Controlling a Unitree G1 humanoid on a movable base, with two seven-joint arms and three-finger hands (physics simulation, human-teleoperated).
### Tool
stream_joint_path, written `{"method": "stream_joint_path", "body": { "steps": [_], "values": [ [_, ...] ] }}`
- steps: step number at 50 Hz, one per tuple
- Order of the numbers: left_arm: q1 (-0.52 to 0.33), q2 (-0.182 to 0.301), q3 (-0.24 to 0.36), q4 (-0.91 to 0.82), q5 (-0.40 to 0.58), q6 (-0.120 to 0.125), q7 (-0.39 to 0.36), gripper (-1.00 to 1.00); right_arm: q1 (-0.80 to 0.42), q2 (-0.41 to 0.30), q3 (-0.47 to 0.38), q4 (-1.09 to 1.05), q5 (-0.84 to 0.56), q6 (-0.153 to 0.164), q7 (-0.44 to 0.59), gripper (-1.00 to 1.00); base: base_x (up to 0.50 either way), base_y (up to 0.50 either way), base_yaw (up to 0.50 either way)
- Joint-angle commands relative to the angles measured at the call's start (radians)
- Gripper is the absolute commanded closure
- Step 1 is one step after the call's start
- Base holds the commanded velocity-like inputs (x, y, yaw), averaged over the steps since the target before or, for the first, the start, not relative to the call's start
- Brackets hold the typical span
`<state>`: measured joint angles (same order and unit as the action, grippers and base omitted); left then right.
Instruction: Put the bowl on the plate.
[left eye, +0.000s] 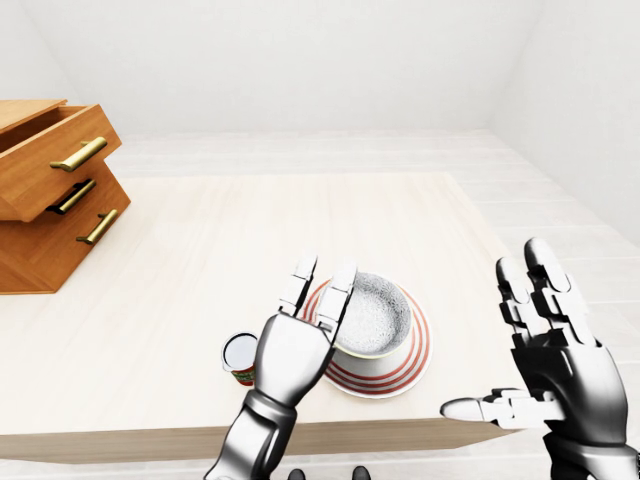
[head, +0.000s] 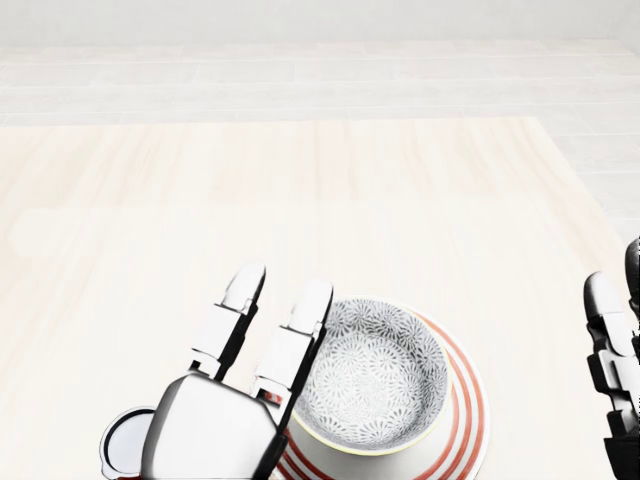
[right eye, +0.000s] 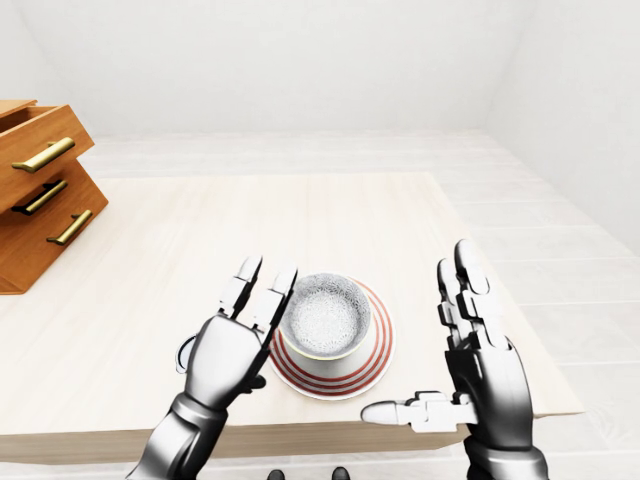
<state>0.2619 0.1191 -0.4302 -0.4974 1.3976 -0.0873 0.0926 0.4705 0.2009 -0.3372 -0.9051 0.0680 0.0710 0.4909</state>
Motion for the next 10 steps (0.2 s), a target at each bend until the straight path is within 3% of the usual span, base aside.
{"method": "stream_joint_path", "body": {
  "steps": [1,10],
  "values": [
    [-0.009,-0.011,0.061,-0.101,-0.066,0.000,-0.090,-1.00,-0.005,-0.005,0.018,0.007,-0.017,0.001,-0.011,-1.00,0.00,0.00,0.00],
    [0.010,-0.012,0.115,-0.178,-0.118,0.000,-0.137,-1.00,-0.007,-0.015,0.036,0.005,-0.031,0.007,-0.029,-1.00,0.00,0.00,0.00]
  ]
}}
